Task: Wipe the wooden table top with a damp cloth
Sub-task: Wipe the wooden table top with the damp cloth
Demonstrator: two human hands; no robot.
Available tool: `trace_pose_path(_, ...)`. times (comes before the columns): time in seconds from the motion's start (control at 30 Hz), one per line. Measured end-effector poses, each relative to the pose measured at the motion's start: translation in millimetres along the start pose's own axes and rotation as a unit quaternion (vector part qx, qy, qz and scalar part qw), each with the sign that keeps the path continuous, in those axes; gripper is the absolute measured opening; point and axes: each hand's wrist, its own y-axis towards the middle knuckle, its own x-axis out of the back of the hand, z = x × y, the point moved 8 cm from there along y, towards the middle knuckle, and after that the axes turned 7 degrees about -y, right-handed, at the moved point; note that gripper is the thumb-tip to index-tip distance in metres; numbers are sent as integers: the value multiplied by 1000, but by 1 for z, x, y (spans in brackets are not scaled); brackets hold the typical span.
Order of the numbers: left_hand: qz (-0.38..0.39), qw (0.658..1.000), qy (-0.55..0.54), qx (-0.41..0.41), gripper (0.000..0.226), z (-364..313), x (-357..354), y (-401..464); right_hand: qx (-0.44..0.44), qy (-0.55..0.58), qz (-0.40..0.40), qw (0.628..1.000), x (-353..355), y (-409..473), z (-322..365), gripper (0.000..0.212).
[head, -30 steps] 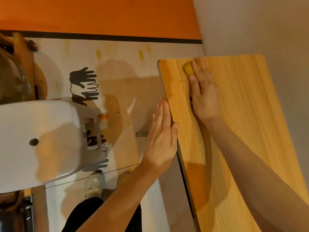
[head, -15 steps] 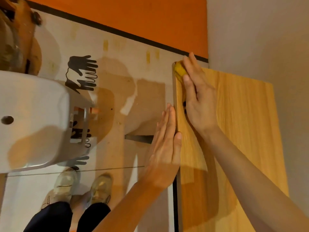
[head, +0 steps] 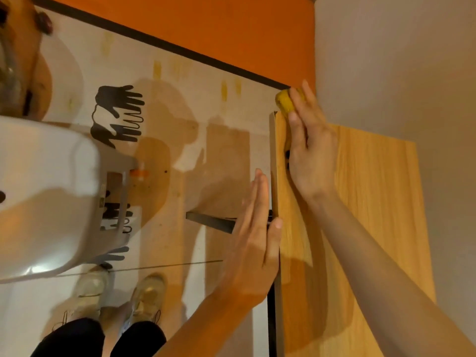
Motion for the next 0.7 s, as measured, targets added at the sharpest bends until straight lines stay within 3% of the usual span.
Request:
trace_pose_path(0.13,-27,994,76,-74,58,-17,12,36,-11,21,-12,1000,3,-40,-3,39)
trace_pose_path(0.27,-1,980,171,-99,61,-35,6,72,-37,7,-12,999,11,-6,-19,36)
trace_pose_path(0.47,2,973,200,-119,60,-33,5,74,61,-70,38,995,3,20,-8,31)
trace_pose_path(0.7,2,968,237,-86,60,-40,11,70,4,-79,8,997,50,30,-107,30)
